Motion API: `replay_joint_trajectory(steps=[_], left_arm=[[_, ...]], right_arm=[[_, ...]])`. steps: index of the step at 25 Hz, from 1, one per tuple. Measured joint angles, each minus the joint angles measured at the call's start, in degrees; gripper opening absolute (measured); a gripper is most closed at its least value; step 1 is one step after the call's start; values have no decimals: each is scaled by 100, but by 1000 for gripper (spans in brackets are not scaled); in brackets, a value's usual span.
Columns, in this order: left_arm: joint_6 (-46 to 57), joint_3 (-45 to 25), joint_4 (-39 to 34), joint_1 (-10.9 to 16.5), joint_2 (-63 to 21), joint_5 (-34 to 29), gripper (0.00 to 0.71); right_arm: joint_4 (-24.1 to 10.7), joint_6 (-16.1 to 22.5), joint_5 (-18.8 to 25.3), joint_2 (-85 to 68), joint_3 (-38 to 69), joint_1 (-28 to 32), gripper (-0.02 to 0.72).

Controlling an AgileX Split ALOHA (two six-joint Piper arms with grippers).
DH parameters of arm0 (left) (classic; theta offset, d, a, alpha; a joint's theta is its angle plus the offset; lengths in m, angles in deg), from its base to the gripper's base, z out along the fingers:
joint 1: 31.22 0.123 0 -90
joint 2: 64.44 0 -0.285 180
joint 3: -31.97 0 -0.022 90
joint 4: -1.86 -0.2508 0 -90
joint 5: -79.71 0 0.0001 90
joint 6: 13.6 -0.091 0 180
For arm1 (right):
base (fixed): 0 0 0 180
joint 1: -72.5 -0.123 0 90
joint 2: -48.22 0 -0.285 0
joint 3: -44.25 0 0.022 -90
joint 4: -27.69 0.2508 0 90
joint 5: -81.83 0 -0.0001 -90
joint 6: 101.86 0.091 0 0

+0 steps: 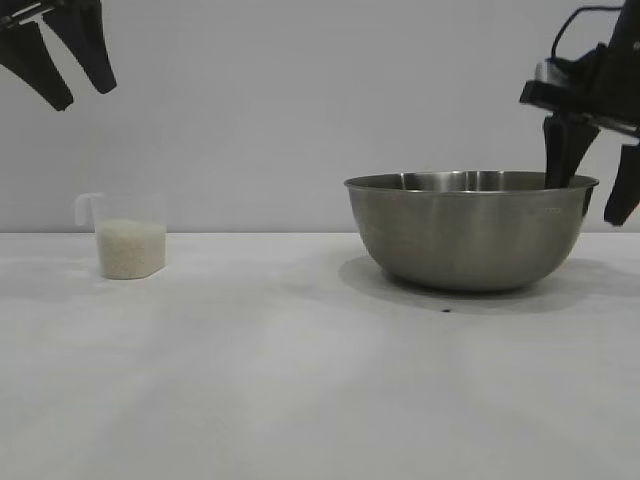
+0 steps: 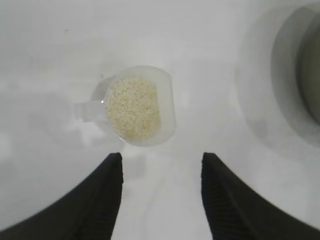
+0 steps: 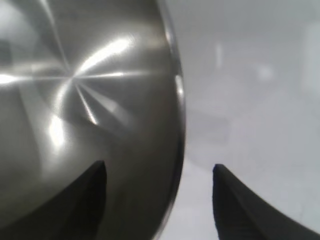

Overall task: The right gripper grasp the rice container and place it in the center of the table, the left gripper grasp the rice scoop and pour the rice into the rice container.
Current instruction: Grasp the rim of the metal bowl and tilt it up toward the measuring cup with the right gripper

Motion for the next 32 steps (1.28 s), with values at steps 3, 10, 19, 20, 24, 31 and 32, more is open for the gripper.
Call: replay_joint_trajectory(steps=[3, 10, 19, 20, 24, 31, 32], left_arm=[[0, 0, 0, 0, 0, 3, 313], [0, 0, 9, 0, 0, 25, 313], [0, 0, 9, 0, 0, 36, 313], [0, 0, 9, 0, 0, 36, 313], [0, 0, 11, 0, 0, 36, 313], [8, 0, 35, 0, 0, 36, 313], [8, 0, 35, 0, 0, 36, 313]], right_arm=[[134, 5, -131, 66, 0, 0, 330], [142, 31, -232, 66, 0, 0, 74], [115, 9, -284, 88, 12, 0, 0], [115, 9, -284, 88, 12, 0, 0], [261, -139, -205, 88, 12, 0, 0], [478, -480, 26, 88, 12, -196, 0], [493, -521, 43, 88, 12, -270, 0]])
